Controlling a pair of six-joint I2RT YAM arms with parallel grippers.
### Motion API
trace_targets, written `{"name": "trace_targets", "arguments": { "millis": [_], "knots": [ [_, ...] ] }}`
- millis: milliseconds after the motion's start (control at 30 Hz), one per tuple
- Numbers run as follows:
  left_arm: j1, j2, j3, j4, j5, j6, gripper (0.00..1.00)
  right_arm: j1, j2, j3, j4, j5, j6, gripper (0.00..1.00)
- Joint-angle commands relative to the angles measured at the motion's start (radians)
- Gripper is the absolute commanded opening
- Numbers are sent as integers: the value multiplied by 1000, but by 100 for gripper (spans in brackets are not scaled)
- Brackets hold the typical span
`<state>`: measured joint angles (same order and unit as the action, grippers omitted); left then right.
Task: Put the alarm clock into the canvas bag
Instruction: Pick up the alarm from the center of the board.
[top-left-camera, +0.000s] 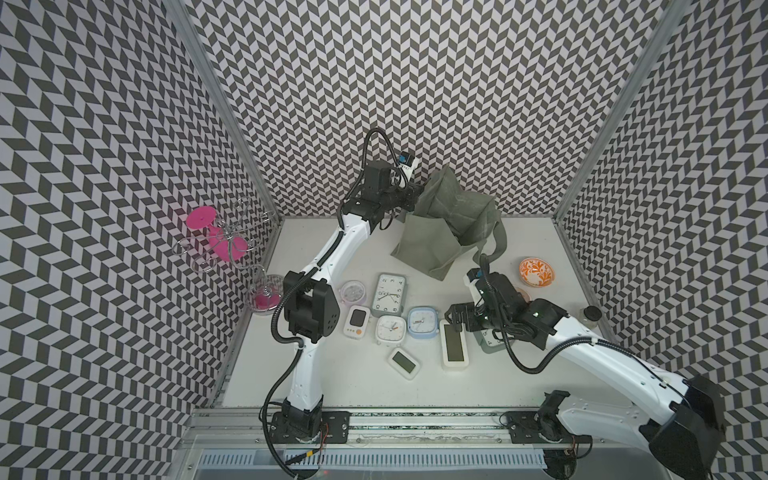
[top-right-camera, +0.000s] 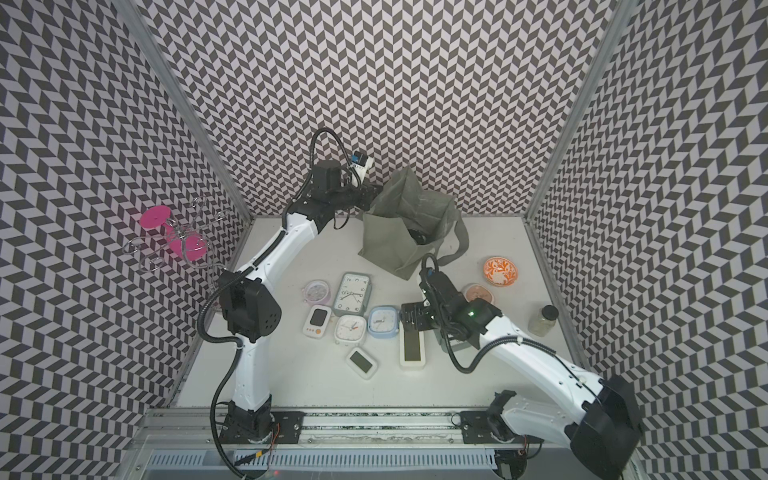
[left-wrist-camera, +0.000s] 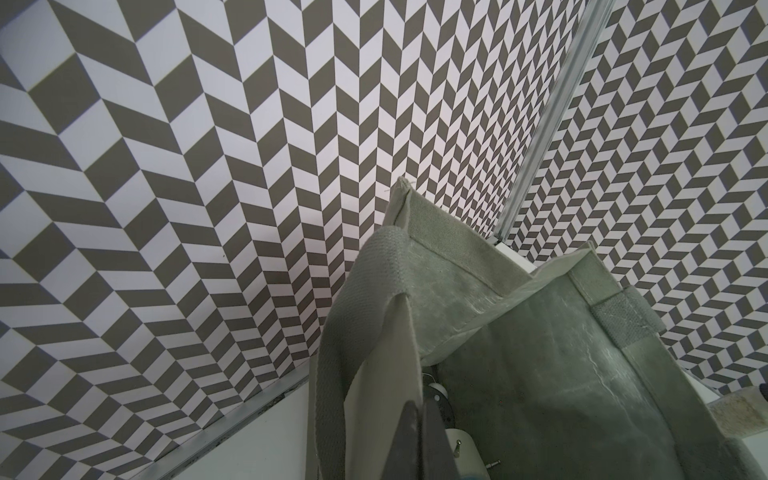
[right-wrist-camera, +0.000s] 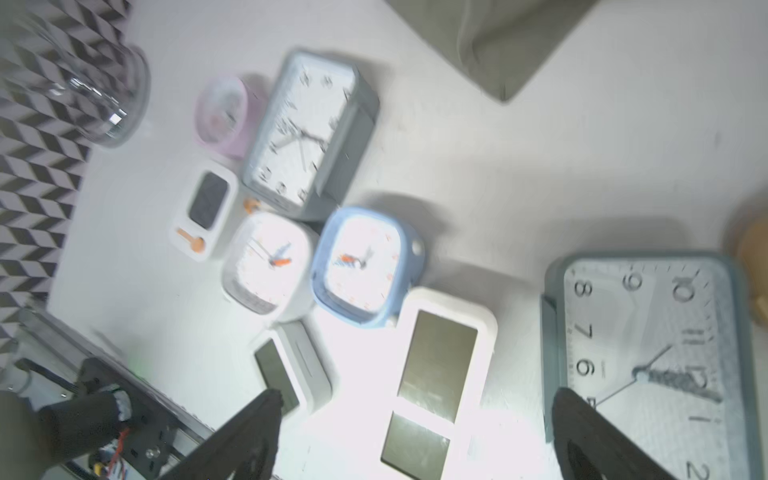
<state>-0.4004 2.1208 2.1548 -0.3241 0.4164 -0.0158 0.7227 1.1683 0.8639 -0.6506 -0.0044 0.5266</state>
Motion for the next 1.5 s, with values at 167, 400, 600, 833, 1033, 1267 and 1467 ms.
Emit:
{"name": "trace_targets", "arguments": {
  "millis": [167, 400, 600, 833, 1033, 1267, 1467],
  "knots": [
    [2, 24, 30, 20, 50, 2, 0, 93, 77, -86, 107, 12, 199, 99],
    [6, 25, 30, 25, 59, -4, 0, 99, 119, -104, 150, 9, 210, 99],
    [8, 30, 30, 27, 62, -6, 0, 104, 188, -120, 186, 32, 198, 99],
    [9, 31, 29, 30, 67, -7, 0, 117, 264, -125, 203, 58, 177, 95],
    [9, 31, 29, 30, 67, -7, 0, 121, 246, -100, 172, 78, 170, 76],
    [8, 30, 30, 26, 64, -6, 0, 123, 37, 45, 10, 147, 135, 68],
    [8, 26, 31, 25, 62, -5, 0, 124, -92, 272, -76, 281, 12, 69]
  ]
}}
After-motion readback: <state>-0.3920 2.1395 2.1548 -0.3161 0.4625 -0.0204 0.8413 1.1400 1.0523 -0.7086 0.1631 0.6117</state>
